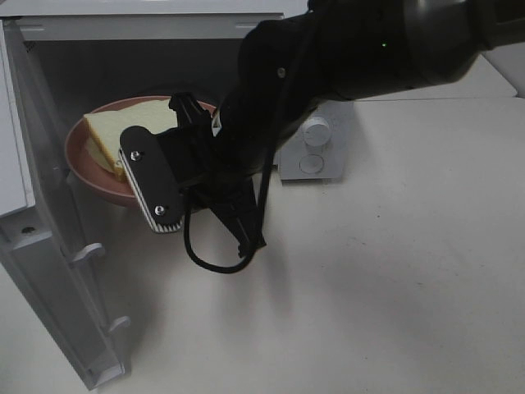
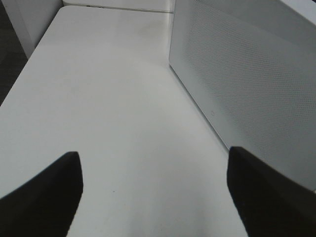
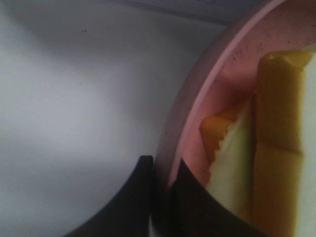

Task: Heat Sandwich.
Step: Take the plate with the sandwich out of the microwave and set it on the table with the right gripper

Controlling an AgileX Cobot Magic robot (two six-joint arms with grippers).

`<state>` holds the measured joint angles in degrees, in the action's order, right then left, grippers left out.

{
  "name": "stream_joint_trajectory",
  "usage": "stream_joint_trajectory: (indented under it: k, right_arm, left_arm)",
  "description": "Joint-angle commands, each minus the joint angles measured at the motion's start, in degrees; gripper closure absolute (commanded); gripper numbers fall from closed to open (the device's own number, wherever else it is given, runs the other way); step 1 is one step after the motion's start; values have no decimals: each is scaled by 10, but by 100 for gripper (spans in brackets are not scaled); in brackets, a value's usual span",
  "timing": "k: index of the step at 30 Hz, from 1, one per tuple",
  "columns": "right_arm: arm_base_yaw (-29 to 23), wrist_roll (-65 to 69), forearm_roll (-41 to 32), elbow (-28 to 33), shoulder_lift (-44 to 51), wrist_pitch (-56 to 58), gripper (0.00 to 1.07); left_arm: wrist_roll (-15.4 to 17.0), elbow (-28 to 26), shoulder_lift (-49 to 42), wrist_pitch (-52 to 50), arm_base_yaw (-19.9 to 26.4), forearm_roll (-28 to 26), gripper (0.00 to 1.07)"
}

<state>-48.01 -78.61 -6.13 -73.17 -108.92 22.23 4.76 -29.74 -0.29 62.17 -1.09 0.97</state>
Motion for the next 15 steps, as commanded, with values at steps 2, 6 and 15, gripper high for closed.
stream_joint_trajectory:
  k: [2, 6, 15]
  right_arm:
    - [-2, 2, 10, 66, 60, -44, 107]
    - [-2, 7, 19, 112, 95, -44, 107]
    - [-2, 10, 45, 214, 162, -81, 107]
  left_arm:
    - [-1, 1, -10, -9, 3, 4, 30]
    - [-1, 1, -10, -9, 3, 4, 30]
    - [-1, 1, -10, -9, 3, 4, 30]
